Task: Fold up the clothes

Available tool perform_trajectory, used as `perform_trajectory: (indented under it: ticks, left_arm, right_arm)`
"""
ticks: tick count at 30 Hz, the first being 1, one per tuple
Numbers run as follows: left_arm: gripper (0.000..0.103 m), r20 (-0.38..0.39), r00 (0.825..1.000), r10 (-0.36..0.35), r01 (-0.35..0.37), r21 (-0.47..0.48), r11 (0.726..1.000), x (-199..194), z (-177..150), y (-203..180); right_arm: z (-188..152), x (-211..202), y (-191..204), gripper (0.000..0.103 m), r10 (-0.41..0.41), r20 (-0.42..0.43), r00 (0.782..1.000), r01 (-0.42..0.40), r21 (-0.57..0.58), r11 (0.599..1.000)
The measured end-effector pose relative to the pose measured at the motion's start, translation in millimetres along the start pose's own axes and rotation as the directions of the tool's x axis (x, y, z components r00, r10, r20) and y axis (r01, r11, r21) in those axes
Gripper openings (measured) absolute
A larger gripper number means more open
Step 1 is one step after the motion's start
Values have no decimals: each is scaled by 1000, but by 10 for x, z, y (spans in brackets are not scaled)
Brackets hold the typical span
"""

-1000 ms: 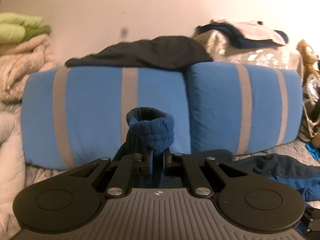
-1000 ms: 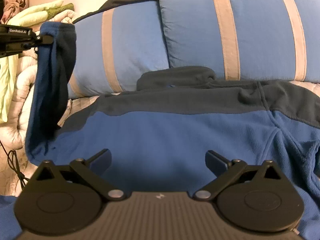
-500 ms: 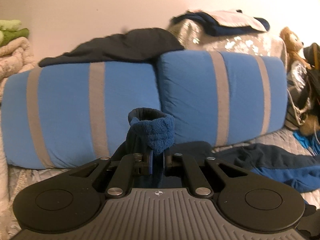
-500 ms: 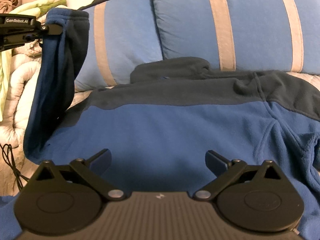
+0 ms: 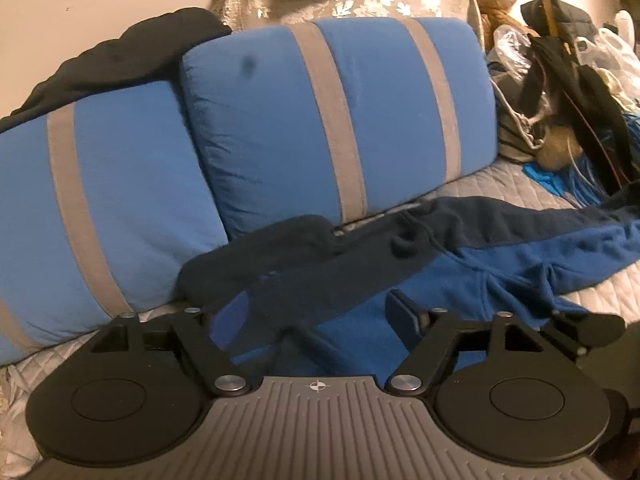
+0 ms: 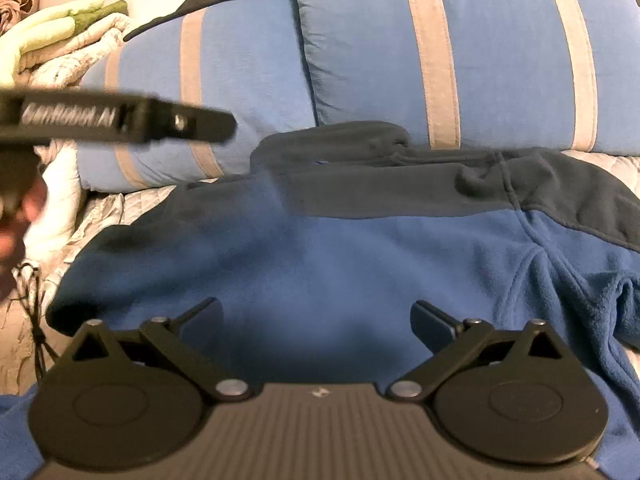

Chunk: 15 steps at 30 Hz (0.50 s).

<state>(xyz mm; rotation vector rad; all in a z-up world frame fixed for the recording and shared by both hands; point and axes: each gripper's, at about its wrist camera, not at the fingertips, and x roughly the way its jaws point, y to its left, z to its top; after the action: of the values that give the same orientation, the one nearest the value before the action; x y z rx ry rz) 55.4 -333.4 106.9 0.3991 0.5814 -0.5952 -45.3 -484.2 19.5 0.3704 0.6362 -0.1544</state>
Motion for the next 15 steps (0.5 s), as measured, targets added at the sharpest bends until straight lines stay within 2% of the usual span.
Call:
perform_trajectory:
  ticks: [5,10,15]
  left_arm:
    - [76,-6,1000,11,-11,-26,1000,-192,-120,136]
    - [76,18,997,77,-75,-83,994,-505,-282,415]
    - [76,-8,989,147,-147,-114,983,-743,-483,682]
  right_arm:
    - [-8,5,11,103,-5,-3,1000,5,-6,1000]
    - [-27,-4,39,103,-13,-5,1000,13,-32,999]
    - [-37,16,69,103,-26,-15,1000,25,-59,998]
